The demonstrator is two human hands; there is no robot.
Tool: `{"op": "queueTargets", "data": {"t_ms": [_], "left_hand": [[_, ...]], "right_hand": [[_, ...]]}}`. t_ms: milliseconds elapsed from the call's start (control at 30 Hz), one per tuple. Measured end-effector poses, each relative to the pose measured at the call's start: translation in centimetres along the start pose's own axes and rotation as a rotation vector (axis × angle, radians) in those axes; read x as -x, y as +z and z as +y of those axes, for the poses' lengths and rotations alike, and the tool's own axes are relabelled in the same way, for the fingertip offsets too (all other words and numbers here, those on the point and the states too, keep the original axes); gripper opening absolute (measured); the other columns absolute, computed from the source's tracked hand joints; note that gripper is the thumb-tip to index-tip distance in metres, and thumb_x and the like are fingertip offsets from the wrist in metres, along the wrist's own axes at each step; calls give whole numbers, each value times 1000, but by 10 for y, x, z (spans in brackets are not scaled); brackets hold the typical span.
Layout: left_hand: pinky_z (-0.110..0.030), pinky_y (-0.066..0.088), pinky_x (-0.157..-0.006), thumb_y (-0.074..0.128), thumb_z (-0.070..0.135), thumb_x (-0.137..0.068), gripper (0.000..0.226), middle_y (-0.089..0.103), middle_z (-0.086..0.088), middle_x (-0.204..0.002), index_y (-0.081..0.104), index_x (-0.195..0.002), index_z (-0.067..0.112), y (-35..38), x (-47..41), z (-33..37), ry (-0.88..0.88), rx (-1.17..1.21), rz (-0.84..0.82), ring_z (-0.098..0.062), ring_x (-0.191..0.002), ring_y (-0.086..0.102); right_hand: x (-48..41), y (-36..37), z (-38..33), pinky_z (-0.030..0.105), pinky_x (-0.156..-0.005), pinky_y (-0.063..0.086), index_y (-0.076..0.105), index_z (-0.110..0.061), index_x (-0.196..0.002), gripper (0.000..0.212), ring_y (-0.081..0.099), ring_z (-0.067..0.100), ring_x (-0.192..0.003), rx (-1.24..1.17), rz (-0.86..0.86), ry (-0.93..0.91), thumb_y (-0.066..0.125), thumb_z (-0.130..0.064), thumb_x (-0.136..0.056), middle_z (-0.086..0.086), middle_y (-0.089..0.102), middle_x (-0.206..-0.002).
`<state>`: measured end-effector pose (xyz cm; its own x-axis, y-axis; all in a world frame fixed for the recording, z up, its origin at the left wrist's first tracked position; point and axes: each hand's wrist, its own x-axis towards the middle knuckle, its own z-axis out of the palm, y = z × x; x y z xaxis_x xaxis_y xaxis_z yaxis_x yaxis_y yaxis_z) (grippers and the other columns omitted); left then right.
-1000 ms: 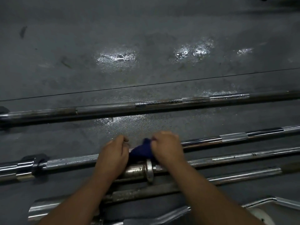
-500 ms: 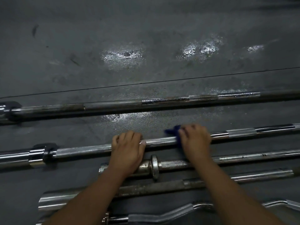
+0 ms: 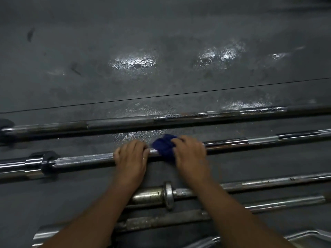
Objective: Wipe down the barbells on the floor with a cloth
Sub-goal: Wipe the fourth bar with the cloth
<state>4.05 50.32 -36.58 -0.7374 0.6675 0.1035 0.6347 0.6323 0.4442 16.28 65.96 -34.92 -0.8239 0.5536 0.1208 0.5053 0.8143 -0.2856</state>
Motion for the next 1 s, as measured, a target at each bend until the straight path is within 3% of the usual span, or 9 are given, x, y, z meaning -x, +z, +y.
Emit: {"op": "queueTargets", "data": {"t_ms": [100,167,233,300,367,433,633,800,1000], "left_hand": [[-30,19,-85,45,38,-96,20,54,5,-101,59,-99,24,-2,-11,-4,-15,6,-12,-18,-94,46],[-29,20,-85,46,37,-96,20,52,5,-102,59,-99,23,-3,-17,-4,10,-2,-17,-19,-94,44],[-33,26,-87,45,36,-96,21,53,4,-104,60,-99,22,-2,-15,0,52,-23,-23,-22,-96,46],[-38,32,-92,46,36,-96,23,55,1,-110,60,-104,20,1,-7,4,66,-45,-21,-25,-100,49],[-43,34,-96,44,38,-97,26,55,0,-116,60,-110,21,4,-2,3,51,-51,-45,-26,-105,49],[-42,33,-96,45,41,-97,26,54,3,-116,59,-111,23,3,-2,1,50,-29,-71,-25,-105,49],[-36,26,-94,35,53,-95,36,55,6,-108,57,-108,27,-6,-24,-2,46,12,-189,-20,-103,49],[-42,38,-93,30,64,-91,56,64,-1,-102,62,-110,21,-13,-29,-1,54,-148,-263,-25,-98,56],[-40,41,-82,41,57,-91,38,61,1,-89,60,-92,24,-19,-10,13,23,-193,-197,-24,-86,55]], "right_hand": [[-4,-18,77,45,-83,45,68,-15,-107,32,58,37,-95,121,121,355,45,-26,-87,12,62,-107],[-8,-18,70,45,-87,42,68,-13,-106,32,55,39,-100,88,162,472,45,-25,-87,13,60,-111],[-10,-5,22,43,-86,42,68,-14,-102,25,55,34,-97,42,131,361,49,-22,-87,10,60,-110],[-4,5,-24,41,-86,42,65,-18,-105,23,53,27,-99,-30,49,96,55,-24,-86,5,59,-114],[-3,8,-29,39,-87,43,64,-21,-113,30,52,25,-102,-88,-28,-63,61,-28,-84,3,58,-118],[-5,5,0,40,-84,44,65,-23,-114,32,55,27,-98,-61,-32,-65,58,-32,-83,3,61,-114],[-7,-19,80,45,-88,41,67,-16,-113,39,51,37,-103,5,178,433,44,-35,-88,13,58,-114],[-15,-21,70,40,-92,39,68,-13,-112,29,47,39,-108,-79,175,550,51,-22,-90,16,57,-116],[-2,-6,-25,40,-85,41,67,-29,-102,19,56,23,-96,-30,-46,96,62,-29,-84,-3,62,-105]]}}
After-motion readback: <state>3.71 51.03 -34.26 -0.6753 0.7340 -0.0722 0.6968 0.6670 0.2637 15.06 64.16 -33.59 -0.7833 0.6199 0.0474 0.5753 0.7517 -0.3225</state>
